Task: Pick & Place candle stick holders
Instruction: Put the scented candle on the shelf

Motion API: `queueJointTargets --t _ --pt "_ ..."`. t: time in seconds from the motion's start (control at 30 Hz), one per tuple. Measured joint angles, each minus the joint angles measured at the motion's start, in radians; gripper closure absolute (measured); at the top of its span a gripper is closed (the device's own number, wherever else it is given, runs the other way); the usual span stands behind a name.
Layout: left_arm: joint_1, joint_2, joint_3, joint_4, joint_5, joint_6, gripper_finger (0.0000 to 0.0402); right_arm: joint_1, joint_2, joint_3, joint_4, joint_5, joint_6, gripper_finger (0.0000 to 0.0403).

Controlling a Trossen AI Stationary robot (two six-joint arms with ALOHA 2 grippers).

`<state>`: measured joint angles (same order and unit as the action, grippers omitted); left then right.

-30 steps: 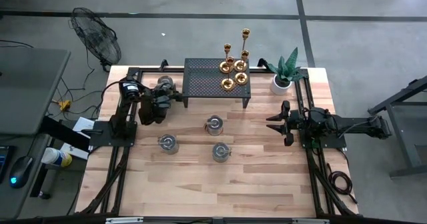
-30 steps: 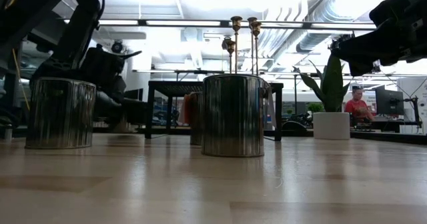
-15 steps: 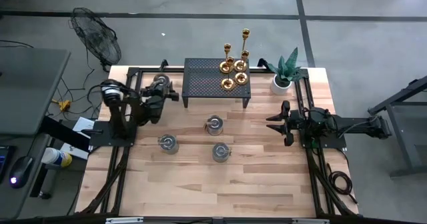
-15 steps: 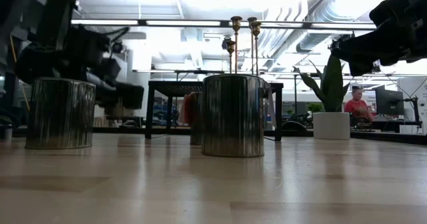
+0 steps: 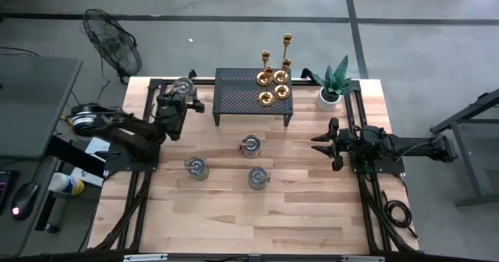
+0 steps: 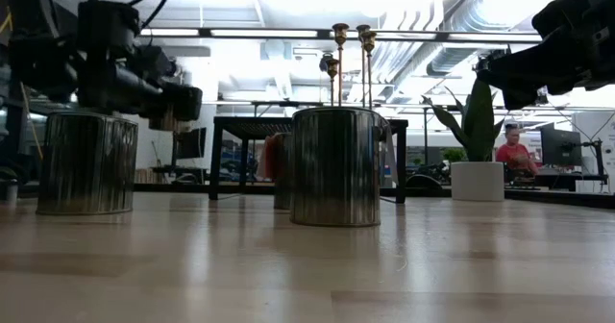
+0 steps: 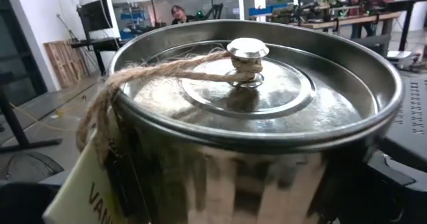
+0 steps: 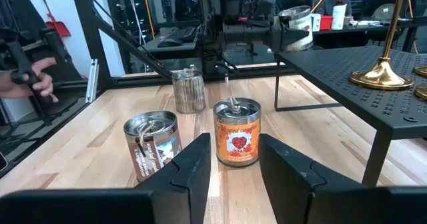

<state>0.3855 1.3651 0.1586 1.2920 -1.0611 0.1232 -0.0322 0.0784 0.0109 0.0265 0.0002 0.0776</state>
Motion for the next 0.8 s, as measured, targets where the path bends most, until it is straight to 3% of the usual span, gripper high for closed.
queueJointTargets --t 0.27,0.47,0.8 --pt "0.001 -0.196 0.059 -0.320 0.218 -0.080 0.0045 0.000 0.000 0.000 0.000 0.000 0.000 0.0285" --pt "0.012 -0.276 0.171 -0.548 0.346 -0.084 0.0045 0.000 0.000 0.000 0.000 0.000 0.000 0.0285" --pt "0.173 -0.281 0.394 -0.915 0.850 -0.131 0.0045 0.000 0.000 0.000 0.000 0.000 0.000 0.0285"
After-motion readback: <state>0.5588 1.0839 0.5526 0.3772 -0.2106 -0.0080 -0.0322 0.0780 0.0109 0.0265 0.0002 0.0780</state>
